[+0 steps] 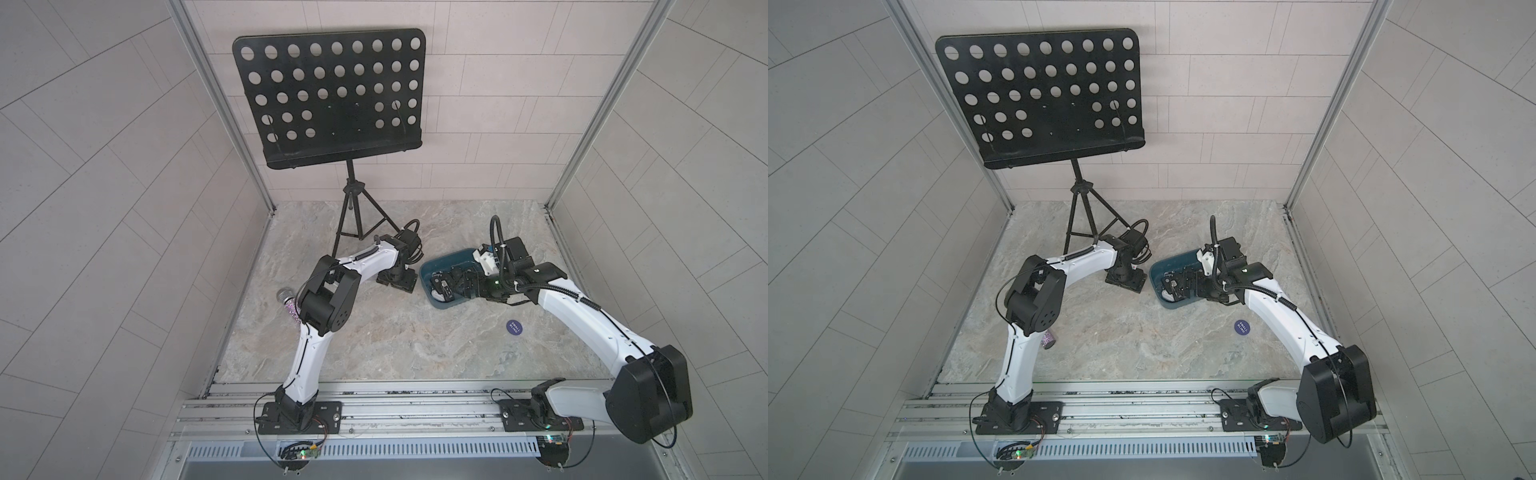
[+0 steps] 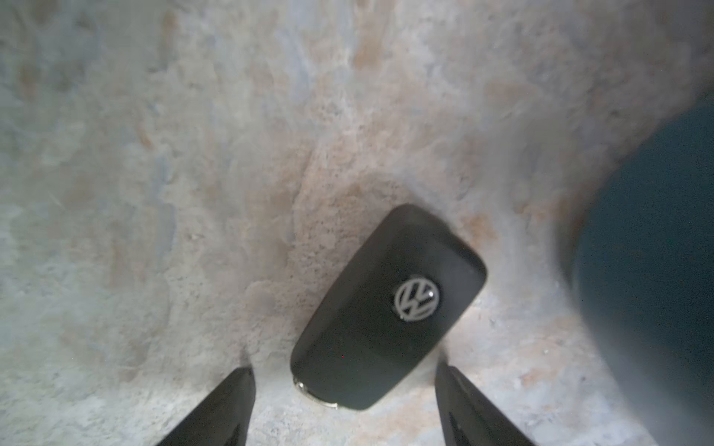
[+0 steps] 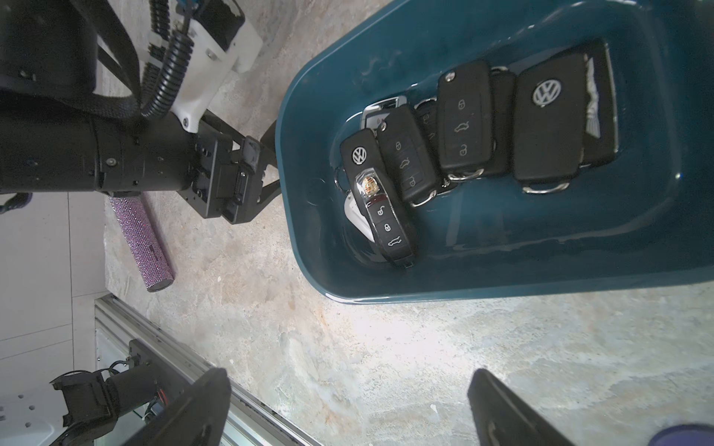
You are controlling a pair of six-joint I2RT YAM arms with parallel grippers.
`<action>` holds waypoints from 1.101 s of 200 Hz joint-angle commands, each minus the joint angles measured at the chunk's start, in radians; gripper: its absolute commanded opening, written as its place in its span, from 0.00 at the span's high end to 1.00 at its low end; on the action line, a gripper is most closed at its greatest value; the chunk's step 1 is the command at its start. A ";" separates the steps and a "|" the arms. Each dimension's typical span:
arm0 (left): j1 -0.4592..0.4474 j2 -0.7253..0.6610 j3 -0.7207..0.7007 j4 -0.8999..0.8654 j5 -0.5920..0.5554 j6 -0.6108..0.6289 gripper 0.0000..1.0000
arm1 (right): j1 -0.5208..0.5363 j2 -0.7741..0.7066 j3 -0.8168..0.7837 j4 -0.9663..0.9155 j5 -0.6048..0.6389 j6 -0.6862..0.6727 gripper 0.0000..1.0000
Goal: Place the car key into the storage box
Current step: Pick up the car key from the center of the board.
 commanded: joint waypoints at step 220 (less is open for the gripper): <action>-0.014 0.096 0.097 -0.023 -0.045 -0.008 0.69 | 0.001 0.018 0.070 -0.076 0.011 -0.027 0.00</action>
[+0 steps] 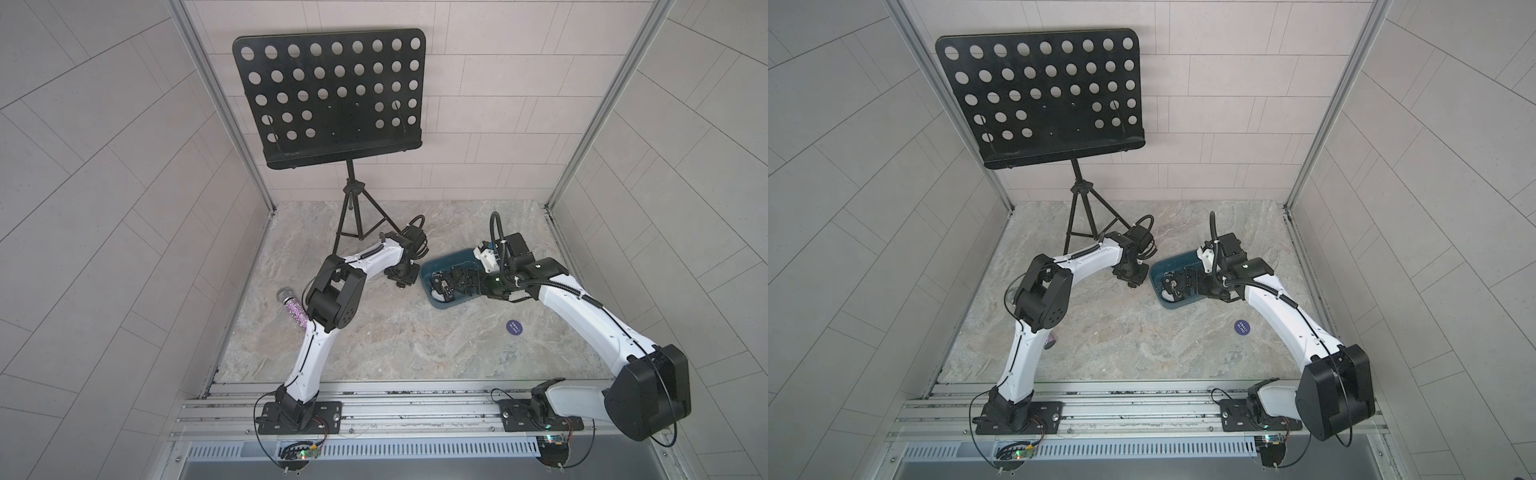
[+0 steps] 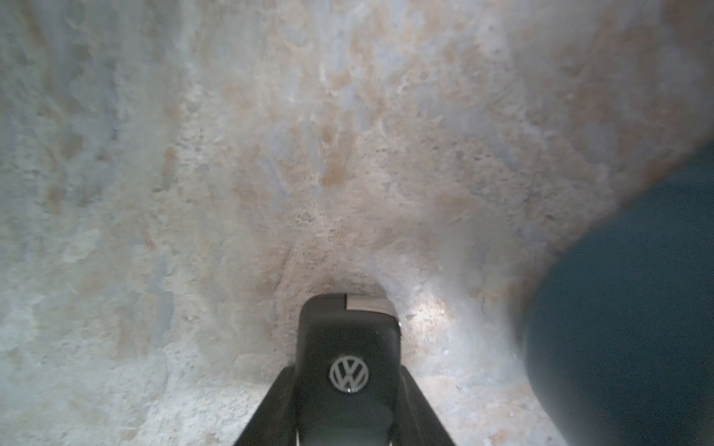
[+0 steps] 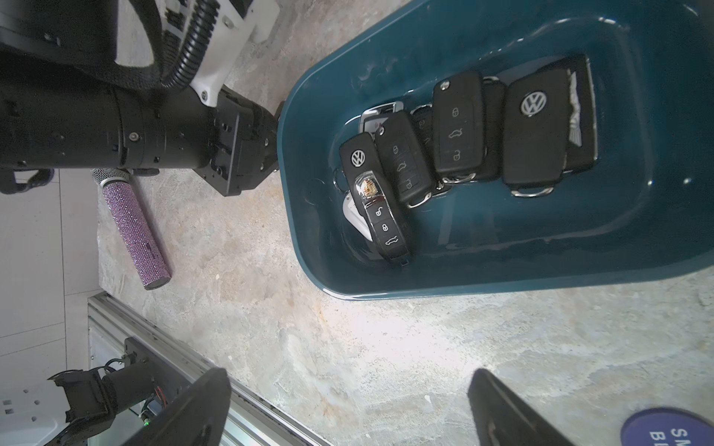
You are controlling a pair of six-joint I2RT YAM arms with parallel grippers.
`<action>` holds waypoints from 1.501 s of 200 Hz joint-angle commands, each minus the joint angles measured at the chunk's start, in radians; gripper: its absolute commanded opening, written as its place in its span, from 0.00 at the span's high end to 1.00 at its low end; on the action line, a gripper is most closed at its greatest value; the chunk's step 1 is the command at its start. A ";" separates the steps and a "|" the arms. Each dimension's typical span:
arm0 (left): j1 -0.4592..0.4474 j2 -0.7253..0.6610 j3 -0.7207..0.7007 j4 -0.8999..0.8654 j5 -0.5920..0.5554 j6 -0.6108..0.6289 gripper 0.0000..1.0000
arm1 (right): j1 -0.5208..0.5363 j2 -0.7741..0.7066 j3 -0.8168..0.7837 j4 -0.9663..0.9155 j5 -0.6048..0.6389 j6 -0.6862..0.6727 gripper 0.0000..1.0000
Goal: Place the car key into the storage box
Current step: Pick up the car key from the center of the board, then place the car key in the storage box.
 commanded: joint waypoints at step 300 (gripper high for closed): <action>-0.166 -0.243 -0.031 0.124 0.140 -0.593 0.69 | -0.001 -0.162 -0.137 0.141 -0.017 0.125 0.00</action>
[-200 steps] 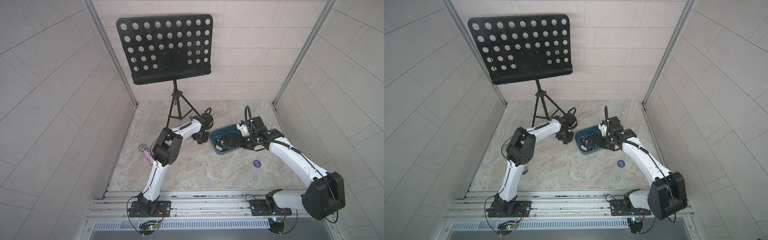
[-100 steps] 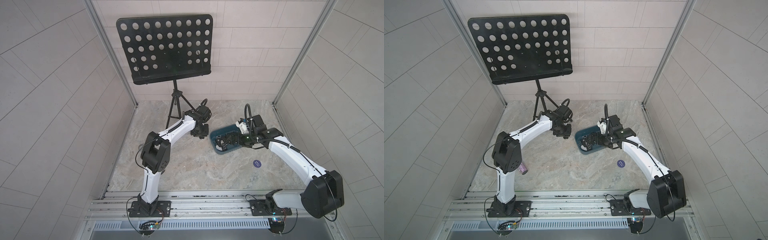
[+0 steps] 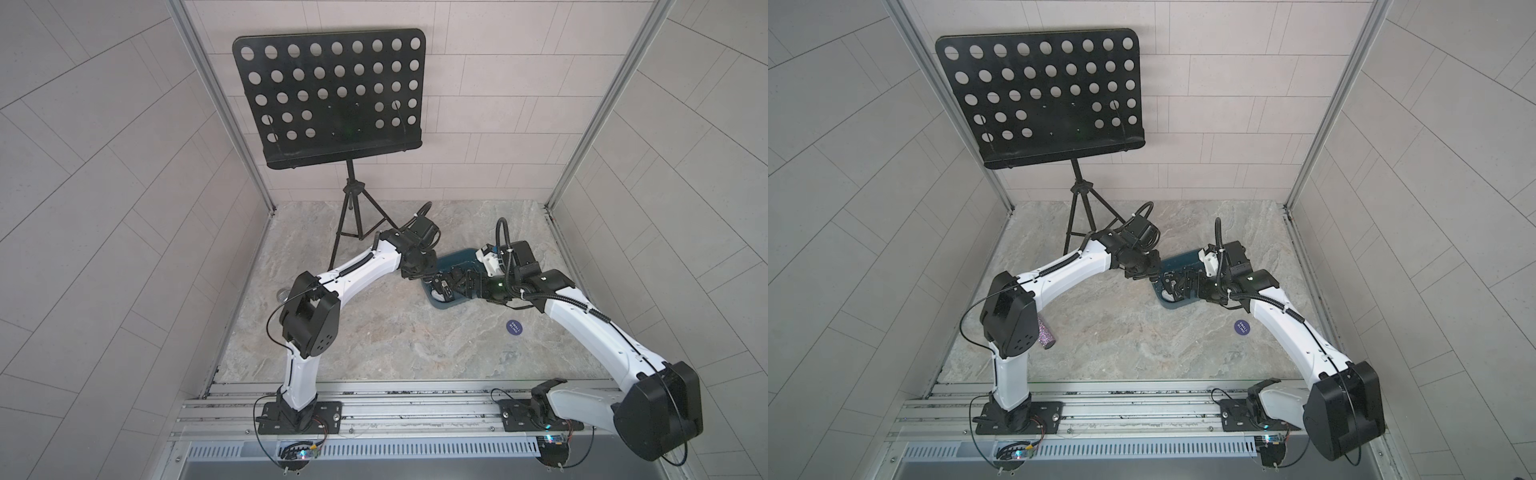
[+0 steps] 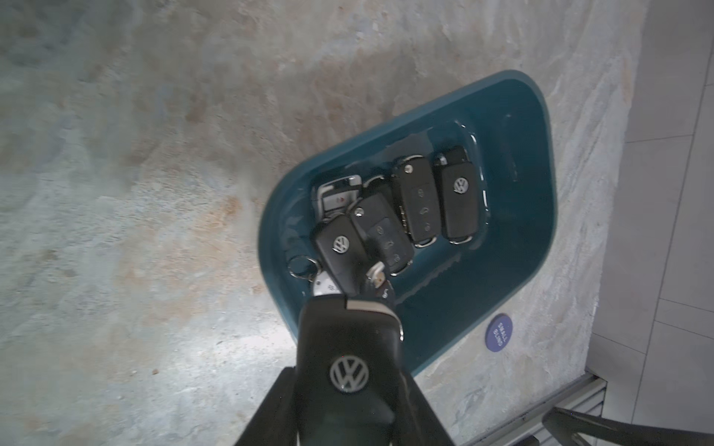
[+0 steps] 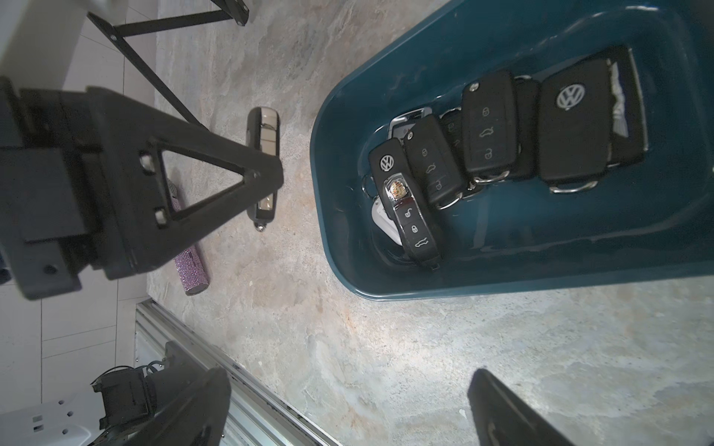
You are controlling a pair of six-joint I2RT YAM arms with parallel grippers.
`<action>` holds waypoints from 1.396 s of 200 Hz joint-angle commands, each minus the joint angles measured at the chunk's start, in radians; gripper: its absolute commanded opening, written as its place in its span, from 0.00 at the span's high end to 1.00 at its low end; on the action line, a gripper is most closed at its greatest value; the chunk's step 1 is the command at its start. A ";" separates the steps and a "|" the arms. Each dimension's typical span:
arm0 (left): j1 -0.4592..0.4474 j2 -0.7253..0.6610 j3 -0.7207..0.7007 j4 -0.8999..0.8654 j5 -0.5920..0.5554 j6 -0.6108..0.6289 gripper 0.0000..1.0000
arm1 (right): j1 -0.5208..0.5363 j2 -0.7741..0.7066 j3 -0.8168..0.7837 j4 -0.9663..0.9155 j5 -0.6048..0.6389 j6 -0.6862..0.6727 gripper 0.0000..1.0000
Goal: Place the car key into the storage box
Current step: Place the car key in the storage box.
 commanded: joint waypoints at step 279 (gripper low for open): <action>-0.125 0.379 0.377 -0.080 -0.102 -0.104 0.42 | -0.023 -0.146 -0.055 -0.002 0.100 0.019 0.00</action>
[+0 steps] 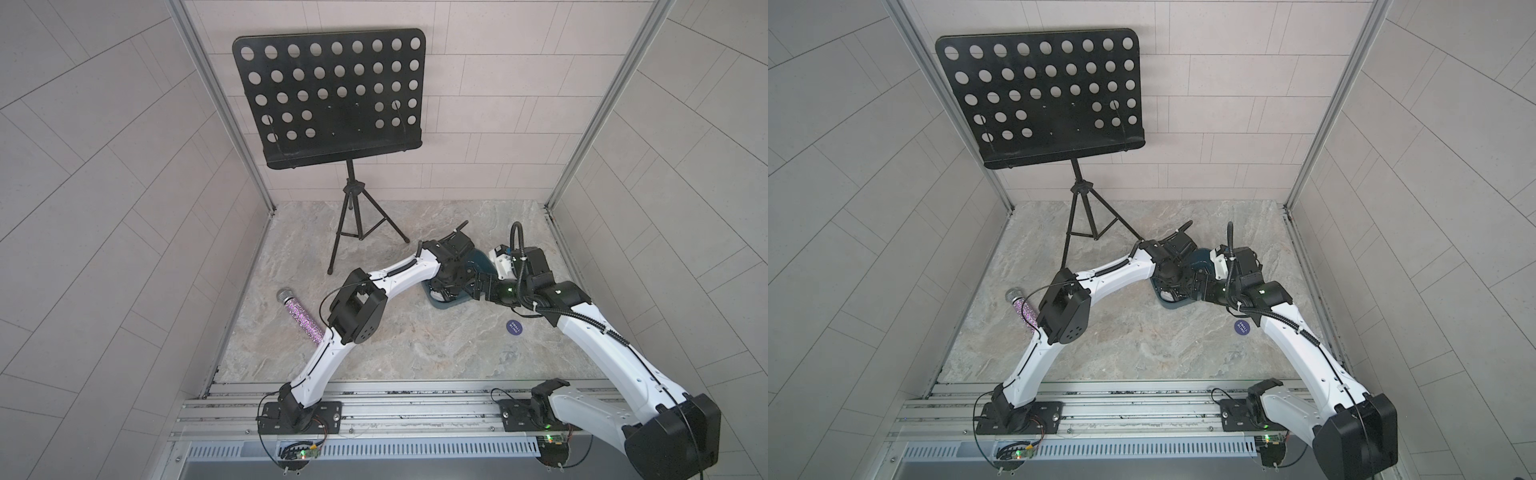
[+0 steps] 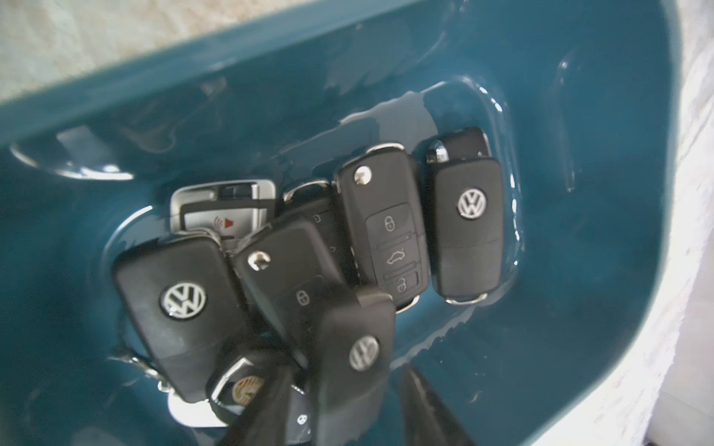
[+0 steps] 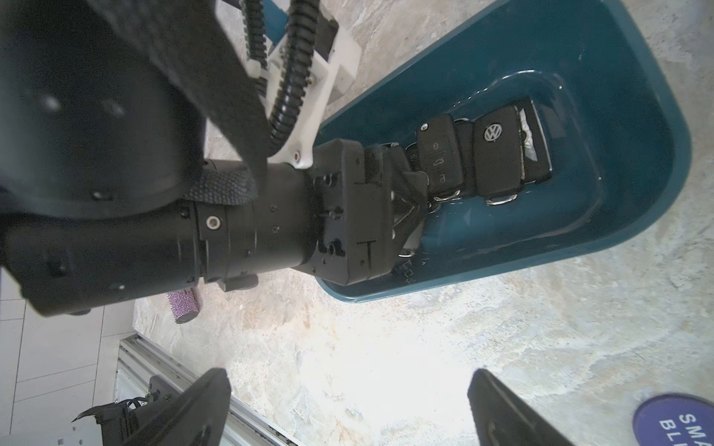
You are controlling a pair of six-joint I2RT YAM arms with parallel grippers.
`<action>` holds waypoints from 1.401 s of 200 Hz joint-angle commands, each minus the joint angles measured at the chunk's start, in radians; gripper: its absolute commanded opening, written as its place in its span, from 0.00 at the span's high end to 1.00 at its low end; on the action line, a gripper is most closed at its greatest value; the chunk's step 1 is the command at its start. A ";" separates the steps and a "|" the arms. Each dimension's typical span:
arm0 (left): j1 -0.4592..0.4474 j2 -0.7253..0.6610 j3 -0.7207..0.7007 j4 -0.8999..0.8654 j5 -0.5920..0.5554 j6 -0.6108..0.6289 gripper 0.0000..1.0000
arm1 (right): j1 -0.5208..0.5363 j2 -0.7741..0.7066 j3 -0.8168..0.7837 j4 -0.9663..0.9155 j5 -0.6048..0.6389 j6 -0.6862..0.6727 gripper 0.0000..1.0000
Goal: Place the car key into the storage box
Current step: Place the car key in the storage box, then reset both arms
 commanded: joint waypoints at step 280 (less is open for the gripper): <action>0.840 -0.836 -0.975 0.232 -0.426 0.626 0.00 | -0.191 0.356 -0.504 1.328 0.906 -0.456 0.01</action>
